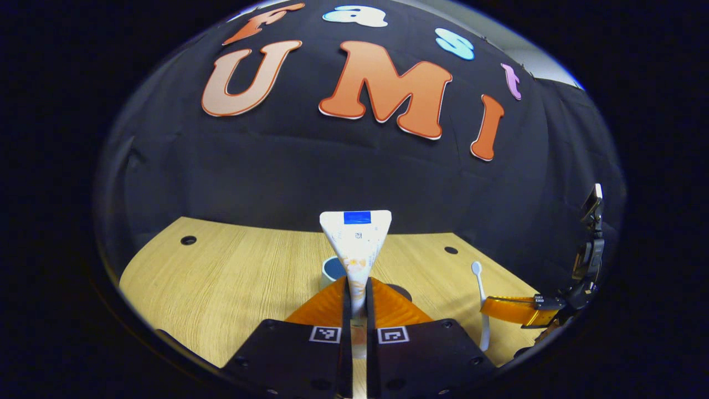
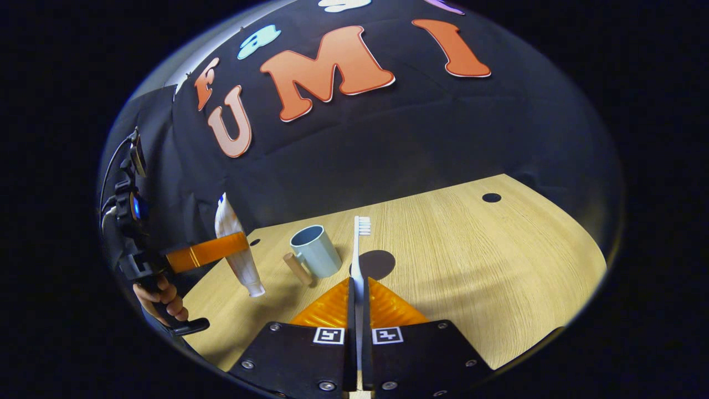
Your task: Put the toothbrush and toothpaste on the desktop into the cup, then pick up the cup and place it on the coaster on the desktop.
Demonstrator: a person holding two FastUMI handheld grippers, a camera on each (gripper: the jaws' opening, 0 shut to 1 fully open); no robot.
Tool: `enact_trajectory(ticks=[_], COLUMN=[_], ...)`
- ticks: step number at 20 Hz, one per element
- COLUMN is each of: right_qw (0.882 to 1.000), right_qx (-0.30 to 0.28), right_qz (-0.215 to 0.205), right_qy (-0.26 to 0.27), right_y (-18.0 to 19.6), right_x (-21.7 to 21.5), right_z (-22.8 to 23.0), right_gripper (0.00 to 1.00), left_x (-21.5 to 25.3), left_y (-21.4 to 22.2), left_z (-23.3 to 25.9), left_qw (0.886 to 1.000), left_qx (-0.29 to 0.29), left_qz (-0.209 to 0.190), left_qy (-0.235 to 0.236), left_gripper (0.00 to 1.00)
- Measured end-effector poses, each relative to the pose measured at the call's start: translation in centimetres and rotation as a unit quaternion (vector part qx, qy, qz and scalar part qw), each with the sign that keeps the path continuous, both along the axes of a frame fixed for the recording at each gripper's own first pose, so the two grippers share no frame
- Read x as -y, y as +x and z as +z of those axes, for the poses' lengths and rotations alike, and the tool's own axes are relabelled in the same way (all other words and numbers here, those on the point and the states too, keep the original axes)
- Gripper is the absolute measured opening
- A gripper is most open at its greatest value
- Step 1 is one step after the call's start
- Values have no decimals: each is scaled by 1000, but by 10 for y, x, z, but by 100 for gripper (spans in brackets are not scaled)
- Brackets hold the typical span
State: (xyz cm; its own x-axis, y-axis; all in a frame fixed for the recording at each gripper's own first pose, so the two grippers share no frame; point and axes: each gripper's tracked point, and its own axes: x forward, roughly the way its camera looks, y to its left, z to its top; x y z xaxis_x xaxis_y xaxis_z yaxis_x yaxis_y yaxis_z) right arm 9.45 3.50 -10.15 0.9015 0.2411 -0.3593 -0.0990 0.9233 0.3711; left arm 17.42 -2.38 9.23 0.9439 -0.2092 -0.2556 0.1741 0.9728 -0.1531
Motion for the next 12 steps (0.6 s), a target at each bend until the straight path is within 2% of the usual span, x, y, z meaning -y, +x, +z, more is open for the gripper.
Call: enact_trajectory(ticks=[6,12], right_qw=[999,998], right_qx=[32,52], right_qz=[-14,-19], right_qy=[0,-5], right_y=[12,28], right_x=[9,4], right_z=[18,17], right_gripper=[4,4], left_x=[-7,-18], left_y=[48,101], left_z=[28,31], left_qw=[998,995], left_qx=[59,83], left_qz=[19,42], left_qy=[-18,-37], left_gripper=[10,9])
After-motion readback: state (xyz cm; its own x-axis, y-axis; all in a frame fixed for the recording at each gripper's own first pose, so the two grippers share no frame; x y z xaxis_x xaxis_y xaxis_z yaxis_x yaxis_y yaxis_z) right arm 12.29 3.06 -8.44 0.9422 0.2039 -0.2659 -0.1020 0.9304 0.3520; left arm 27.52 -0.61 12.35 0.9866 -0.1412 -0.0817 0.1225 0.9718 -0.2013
